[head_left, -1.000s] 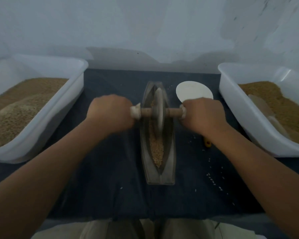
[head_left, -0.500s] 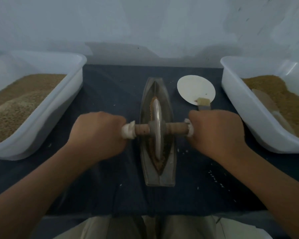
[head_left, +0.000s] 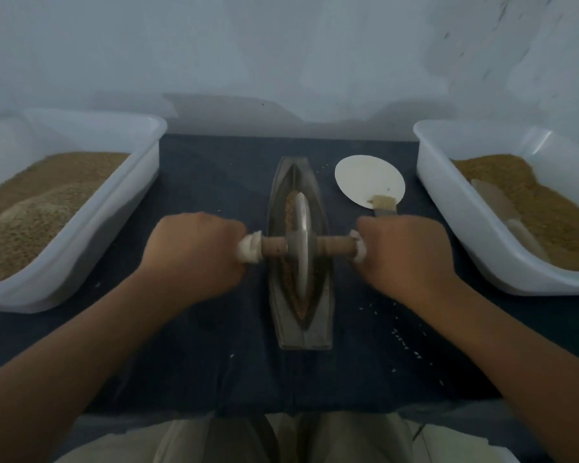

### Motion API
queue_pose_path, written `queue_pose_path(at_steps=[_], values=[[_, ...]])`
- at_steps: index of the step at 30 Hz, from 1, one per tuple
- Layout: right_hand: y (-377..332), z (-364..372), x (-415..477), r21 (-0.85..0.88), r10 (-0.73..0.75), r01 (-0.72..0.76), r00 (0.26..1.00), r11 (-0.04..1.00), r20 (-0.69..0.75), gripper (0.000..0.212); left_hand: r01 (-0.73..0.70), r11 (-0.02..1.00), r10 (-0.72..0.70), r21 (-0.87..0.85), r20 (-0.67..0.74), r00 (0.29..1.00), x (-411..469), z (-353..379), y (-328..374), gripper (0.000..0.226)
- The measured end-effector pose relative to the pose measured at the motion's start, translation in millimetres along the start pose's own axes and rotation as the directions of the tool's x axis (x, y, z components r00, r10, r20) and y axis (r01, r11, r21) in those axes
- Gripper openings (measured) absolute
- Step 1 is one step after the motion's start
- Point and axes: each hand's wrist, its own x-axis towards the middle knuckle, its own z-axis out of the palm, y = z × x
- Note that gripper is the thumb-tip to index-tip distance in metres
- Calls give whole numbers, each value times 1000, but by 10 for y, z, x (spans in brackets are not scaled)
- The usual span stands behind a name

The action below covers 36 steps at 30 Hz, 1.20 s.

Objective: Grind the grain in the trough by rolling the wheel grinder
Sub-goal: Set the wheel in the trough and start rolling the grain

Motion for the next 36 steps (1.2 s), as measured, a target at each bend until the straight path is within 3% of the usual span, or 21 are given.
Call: queue_pose_path(at_steps=[2,10,15,20,24,29,33,36], values=[[13,-44,-88,12,-42,43,999,999,-20,32,-9,1000,9,-1,-55,998,-112,-28,-28,45],[97,330,897,-124,86,-76,994,989,73,39,228,967,-205,-113,186,961,851,189,-67,25],[159,243,607,-61,65,-54,981,997,181,34,131,987,-107,-97,225,968,583,30,-31,28],[187,-10,7,79,-36,20,978,997,205,31,-65,997,66,34,-9,998,-8,-181,6,41],[163,188,279,-37,64,-57,974,998,220,34,49,999,-46,-17,136,990,384,-9,-14,33],[161,408,892,-54,164,-157,972,986,171,33,161,985,-147,-59,191,970,1018,139,-99,26],[186,206,763,-2,101,-108,922,994,374,30,116,987,-83,-114,258,962,756,20,-71,24],[213,-92,335,117,-40,-12,901,993,431,37,12,989,15,-148,177,984,200,-40,-55,32]])
